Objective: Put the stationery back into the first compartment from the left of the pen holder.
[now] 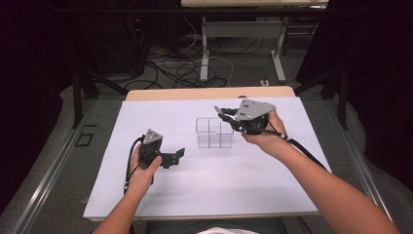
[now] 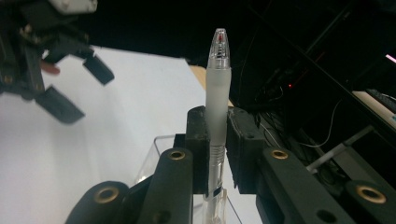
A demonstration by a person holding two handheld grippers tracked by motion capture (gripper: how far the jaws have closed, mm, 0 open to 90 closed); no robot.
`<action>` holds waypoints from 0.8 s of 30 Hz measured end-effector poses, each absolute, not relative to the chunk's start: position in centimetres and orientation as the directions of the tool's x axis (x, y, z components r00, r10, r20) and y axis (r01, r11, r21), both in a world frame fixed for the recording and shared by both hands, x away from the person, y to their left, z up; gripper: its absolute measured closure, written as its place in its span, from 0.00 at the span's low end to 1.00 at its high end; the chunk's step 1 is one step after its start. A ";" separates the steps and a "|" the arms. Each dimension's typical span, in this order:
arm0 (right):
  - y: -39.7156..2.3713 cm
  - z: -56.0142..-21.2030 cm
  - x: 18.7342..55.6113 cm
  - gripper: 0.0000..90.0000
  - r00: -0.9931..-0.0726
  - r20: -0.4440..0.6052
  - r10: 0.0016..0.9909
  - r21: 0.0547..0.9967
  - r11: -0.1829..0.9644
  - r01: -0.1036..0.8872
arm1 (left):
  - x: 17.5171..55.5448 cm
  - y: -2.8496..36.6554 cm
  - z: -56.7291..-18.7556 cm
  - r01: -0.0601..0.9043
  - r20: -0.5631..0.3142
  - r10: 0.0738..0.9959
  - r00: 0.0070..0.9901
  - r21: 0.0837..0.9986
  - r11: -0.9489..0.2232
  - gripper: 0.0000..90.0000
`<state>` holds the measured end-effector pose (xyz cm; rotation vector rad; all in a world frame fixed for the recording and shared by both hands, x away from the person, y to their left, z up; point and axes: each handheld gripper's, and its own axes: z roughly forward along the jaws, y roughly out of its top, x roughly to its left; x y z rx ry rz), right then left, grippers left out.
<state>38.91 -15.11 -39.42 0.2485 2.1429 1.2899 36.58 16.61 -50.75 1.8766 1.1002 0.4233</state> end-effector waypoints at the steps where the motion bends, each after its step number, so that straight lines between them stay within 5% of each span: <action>1: -15.1 -39.4 39.1 0.88 -0.794 -0.393 0.465 0.862 0.488 -0.141 | 36.6 16.6 -50.8 0.520 -0.135 0.825 0.549 0.828 -0.211 0.01; 24: -13.5 -40.9 42.0 0.88 -0.812 -0.115 0.572 0.982 0.187 -0.007 | 36.7 16.7 -50.8 0.523 -0.139 0.823 0.550 0.826 -0.210 0.01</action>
